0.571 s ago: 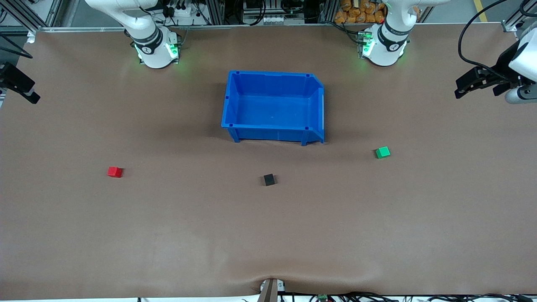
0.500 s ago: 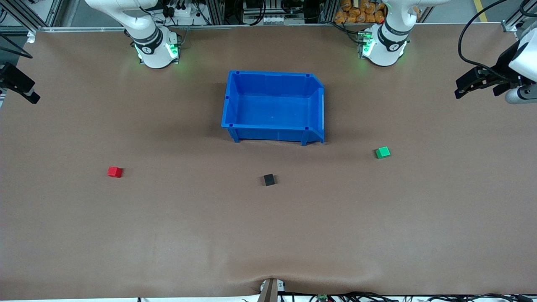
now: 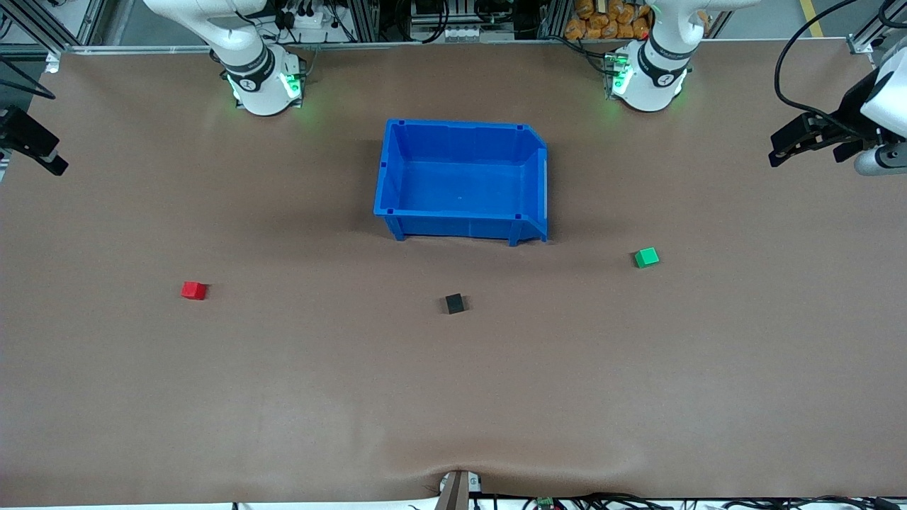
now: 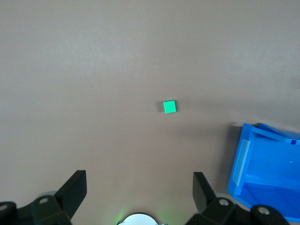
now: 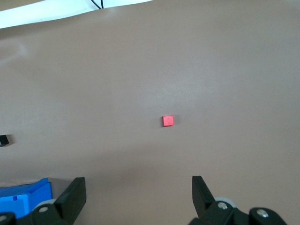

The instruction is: Attach green and red cubes to black cube

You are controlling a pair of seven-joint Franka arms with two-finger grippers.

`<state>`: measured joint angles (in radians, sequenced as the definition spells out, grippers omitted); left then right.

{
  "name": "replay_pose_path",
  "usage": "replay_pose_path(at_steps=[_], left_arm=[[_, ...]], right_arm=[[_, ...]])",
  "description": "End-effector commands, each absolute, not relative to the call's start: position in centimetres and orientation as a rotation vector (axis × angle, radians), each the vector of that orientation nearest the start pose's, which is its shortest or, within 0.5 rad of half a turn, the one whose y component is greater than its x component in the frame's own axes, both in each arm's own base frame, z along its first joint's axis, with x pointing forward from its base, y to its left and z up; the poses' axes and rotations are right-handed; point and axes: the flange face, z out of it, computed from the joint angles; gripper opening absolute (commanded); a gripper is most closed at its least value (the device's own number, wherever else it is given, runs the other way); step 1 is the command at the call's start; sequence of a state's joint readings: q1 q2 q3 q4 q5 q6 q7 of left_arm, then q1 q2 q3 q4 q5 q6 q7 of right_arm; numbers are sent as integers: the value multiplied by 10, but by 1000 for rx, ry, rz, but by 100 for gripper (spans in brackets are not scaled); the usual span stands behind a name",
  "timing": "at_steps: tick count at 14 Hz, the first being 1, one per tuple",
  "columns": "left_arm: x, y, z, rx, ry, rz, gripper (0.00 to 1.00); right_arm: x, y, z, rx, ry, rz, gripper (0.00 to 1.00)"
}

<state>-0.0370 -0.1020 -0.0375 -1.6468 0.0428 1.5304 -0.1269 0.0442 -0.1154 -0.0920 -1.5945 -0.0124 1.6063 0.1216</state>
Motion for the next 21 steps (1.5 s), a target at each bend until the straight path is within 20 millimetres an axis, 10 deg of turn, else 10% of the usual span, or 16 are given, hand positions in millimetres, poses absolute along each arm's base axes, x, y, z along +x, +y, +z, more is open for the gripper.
replay_pose_path(at_steps=[1, 5, 10, 15, 21], left_arm=[[520, -32, 649, -3092, -91, -10, 100], [520, -28, 647, -3093, -96, 1, 100], [518, -32, 649, -3096, -84, 3, 100], [523, -37, 634, -3105, -66, 43, 100], [530, -55, 604, -3097, -36, 124, 100]], right_arm=[[566, -25, 632, -3156, 253, -121, 100], [595, -37, 595, -3182, 302, -41, 100], [647, -64, 444, -3169, 282, 225, 100], [658, -70, 299, -3147, 277, 559, 100], [667, -106, 198, -3151, 208, 489, 100]])
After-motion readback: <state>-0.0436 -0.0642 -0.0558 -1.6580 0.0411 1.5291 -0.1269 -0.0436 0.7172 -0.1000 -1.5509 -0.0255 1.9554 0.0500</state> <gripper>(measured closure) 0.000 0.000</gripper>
